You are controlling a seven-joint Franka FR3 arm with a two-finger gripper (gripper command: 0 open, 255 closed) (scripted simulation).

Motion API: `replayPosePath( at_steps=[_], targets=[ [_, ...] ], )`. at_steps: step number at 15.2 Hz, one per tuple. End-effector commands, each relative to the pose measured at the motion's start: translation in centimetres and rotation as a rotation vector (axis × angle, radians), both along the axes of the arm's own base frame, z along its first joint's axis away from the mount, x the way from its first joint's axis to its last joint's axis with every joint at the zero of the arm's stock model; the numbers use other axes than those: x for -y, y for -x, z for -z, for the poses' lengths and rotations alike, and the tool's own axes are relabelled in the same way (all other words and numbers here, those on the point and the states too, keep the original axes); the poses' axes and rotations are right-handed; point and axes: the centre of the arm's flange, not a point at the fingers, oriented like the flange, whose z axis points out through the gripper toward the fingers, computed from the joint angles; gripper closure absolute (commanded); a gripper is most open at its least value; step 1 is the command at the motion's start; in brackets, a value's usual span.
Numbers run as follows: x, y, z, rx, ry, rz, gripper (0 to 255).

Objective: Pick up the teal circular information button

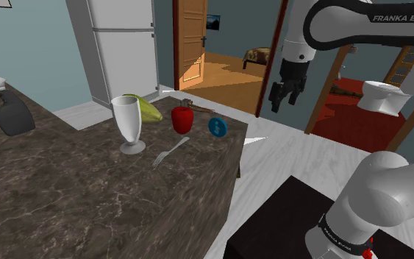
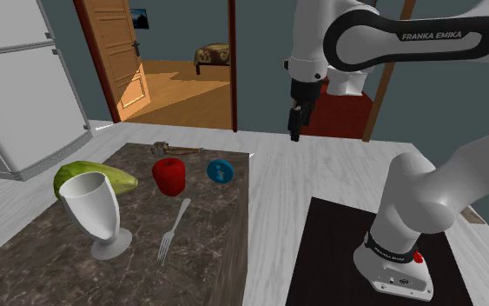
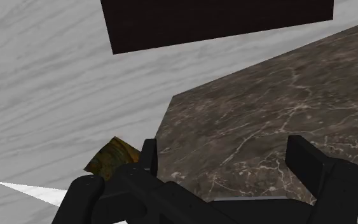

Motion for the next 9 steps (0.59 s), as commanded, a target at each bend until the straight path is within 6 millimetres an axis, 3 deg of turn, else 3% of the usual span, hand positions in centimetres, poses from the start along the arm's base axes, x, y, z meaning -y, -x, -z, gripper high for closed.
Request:
replayPosePath(
  at_steps=[1, 9],
  targets=[
    [0.0, 0.0, 0.0, 0.000, 0.000, 0.000, 0],
    [0.5, -10.3, 4.1, -0.048, -0.030, -0.128, 0]
  ],
)
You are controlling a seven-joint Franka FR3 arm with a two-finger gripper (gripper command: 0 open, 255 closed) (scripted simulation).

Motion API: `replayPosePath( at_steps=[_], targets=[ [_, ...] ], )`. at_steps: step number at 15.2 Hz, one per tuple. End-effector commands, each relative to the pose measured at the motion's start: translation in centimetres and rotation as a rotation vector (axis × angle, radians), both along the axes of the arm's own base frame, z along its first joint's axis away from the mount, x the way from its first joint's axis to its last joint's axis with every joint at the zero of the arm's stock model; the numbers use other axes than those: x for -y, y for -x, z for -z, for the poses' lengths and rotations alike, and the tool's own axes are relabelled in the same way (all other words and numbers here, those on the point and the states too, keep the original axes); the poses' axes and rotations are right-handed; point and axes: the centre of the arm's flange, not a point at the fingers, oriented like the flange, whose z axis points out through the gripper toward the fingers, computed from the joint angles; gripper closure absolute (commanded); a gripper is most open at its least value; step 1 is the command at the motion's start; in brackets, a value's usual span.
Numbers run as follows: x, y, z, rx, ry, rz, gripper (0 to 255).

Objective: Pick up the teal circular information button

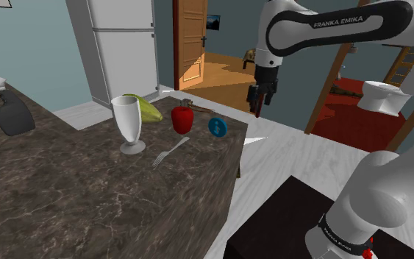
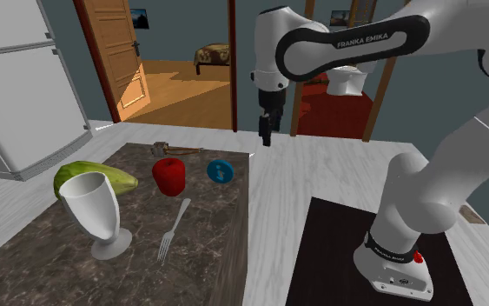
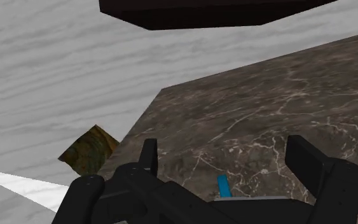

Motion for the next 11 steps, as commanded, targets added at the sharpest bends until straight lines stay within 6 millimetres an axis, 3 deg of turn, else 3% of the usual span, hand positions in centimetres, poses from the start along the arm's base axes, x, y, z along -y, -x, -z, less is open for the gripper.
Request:
replayPosePath(
  at_steps=[1, 11],
  targets=[
    [0.0, -2.5, 1.1, -0.012, -0.007, -0.033, 0],
    [-1.6, -15.0, 7.0, -0.072, -0.046, -0.193, 0]
  ],
)
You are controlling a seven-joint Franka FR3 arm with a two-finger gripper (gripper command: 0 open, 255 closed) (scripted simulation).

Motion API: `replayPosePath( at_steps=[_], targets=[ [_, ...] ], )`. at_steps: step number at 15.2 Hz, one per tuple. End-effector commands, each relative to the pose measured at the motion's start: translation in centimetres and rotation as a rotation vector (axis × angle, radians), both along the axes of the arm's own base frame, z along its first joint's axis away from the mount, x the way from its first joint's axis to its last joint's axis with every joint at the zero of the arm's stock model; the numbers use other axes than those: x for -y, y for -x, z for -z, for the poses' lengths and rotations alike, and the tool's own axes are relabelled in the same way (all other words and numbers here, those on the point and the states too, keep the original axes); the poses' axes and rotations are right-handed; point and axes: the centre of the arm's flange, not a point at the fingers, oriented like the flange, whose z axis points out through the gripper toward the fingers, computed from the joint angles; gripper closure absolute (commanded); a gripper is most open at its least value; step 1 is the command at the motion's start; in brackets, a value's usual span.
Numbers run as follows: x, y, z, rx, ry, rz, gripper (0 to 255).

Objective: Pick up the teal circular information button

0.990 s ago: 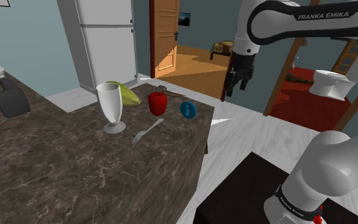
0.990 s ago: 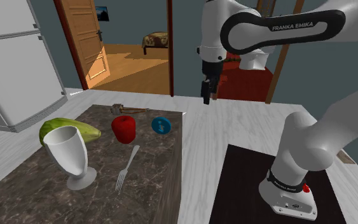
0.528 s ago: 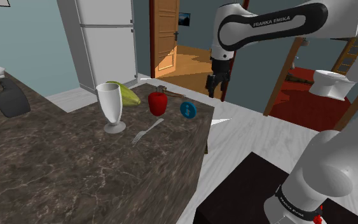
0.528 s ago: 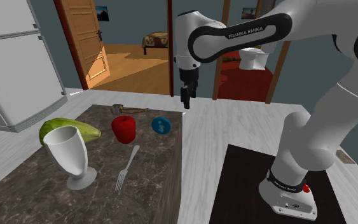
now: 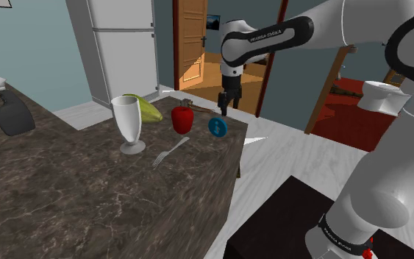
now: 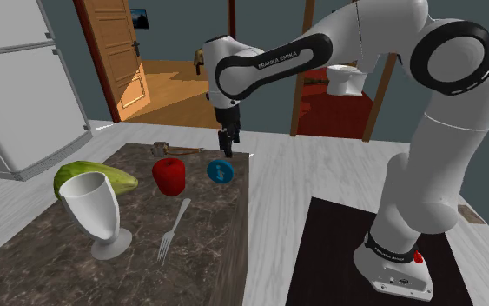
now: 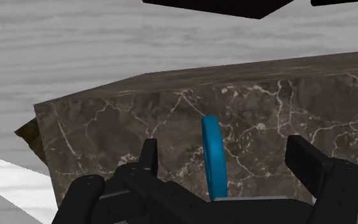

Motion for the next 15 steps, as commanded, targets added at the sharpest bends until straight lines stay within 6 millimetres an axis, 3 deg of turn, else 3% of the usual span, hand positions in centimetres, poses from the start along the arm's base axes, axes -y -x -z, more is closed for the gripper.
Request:
replayPosePath(
  at_steps=[1, 4, 13, 14, 15],
  targets=[
    [-0.6, -2.6, 1.2, -0.012, -0.008, -0.033, 0],
    [-1.4, -5.8, 2.9, -0.029, -0.018, -0.076, 0],
    [-1.4, -5.8, 6.9, -0.029, -0.018, -0.076, 0],
    [-1.4, -5.8, 7.0, -0.029, -0.018, -0.076, 255],
    [-1.4, -5.9, 6.9, -0.029, -0.018, -0.076, 255]
  ],
)
